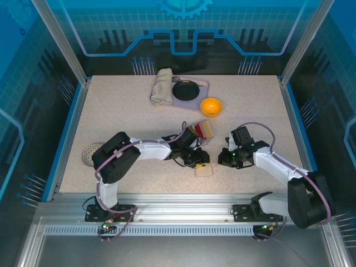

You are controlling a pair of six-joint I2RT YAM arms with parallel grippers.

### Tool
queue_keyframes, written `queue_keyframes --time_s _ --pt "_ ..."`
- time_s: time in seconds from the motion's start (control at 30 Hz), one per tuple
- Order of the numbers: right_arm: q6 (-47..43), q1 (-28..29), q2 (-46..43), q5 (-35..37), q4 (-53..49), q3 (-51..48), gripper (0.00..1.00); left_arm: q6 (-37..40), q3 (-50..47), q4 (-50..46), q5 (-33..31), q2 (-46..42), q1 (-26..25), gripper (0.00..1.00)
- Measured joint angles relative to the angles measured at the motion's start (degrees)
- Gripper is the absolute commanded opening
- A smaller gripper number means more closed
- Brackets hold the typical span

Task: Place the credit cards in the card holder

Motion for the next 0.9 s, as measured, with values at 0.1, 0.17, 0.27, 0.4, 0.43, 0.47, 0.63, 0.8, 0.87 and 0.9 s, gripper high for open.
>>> queue_keyframes --time_s 0.1,0.17,0.27,0.4,0.43,0.47,0.63,0.8,0.87,0.9 --pt "0.0 0.0 -0.2 0.0 0.0 0.0 0.05 0.0 0.0 0.0 0.0 0.0 0.0 0.34" --pt "0.0 0.0 -0.4 -0.4 0.0 0.0 0.03 0.1 0.0 0.0 0.0 0.0 0.0 0.35" --pt "0.0 -0.2 -0.8 -1.2 0.0 0.0 0.0 0.5 0.0 -0.4 0.0 0.0 0.0 0.37" --pt "-0.2 -0.5 -0.9 -2.3 0.0 0.0 0.0 3.0 0.3 -3.3 -1.1 -1.2 0.0 0.41" --pt "-0.3 -0.5 -0.9 -2.5 0.0 0.0 0.0 3.6 0.3 -4.7 -1.9 -2.0 0.0 0.42" --pt "-0.4 -0.5 -0.9 -2.6 0.0 0.0 0.0 4.3 0.3 -6.0 -2.7 -2.9 0.0 0.43" --pt "-0.9 -0.7 -0.9 -2.8 0.0 0.0 0.0 7.5 0.5 -12.5 -7.8 -8.5 0.0 0.45" --pt "-0.9 -0.7 -0.9 -3.5 0.0 0.0 0.0 9.2 1.9 -17.4 -10.9 -8.9 0.5 0.42" --pt "-0.9 -0.7 -0.9 -3.7 0.0 0.2 0.0 9.4 1.9 -18.4 -11.2 -8.1 0.7 0.43" --pt "-0.9 -0.7 -0.9 -3.8 0.0 0.3 0.0 9.5 2.0 -18.7 -11.2 -7.5 0.8 0.44"
